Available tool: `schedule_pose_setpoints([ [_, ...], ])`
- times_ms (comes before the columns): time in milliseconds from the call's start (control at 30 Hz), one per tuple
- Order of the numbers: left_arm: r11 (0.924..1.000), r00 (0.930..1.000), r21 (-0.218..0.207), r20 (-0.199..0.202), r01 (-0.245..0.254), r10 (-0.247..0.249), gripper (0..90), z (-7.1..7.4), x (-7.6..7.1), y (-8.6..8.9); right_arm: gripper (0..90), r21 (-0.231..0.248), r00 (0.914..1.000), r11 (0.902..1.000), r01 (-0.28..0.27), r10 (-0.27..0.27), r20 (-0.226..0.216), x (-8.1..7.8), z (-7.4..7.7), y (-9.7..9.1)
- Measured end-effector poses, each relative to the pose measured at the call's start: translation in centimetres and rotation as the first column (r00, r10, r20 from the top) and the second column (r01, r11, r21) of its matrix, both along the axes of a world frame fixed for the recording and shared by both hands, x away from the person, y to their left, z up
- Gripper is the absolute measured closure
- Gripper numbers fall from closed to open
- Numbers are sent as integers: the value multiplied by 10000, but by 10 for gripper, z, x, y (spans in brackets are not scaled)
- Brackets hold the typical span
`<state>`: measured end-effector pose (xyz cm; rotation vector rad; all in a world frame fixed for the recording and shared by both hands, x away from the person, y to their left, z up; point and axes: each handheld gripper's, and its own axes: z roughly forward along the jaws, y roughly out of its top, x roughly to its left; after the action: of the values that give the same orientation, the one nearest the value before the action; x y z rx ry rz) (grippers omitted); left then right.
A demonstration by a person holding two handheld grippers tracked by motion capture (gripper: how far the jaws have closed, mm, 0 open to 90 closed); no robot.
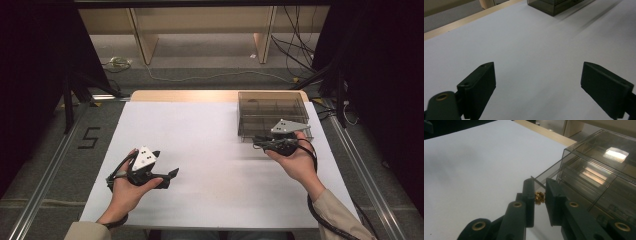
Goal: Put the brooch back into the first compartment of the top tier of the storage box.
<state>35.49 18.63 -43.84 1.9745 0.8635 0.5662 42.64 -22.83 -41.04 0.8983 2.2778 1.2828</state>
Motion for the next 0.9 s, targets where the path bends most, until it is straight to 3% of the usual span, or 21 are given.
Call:
schedule_pose_setpoints([
  [900,10000,10000,-7,1,-15,15,129,0,0,-1,792,125,9999,9998,138,-139,97,4,5,0],
])
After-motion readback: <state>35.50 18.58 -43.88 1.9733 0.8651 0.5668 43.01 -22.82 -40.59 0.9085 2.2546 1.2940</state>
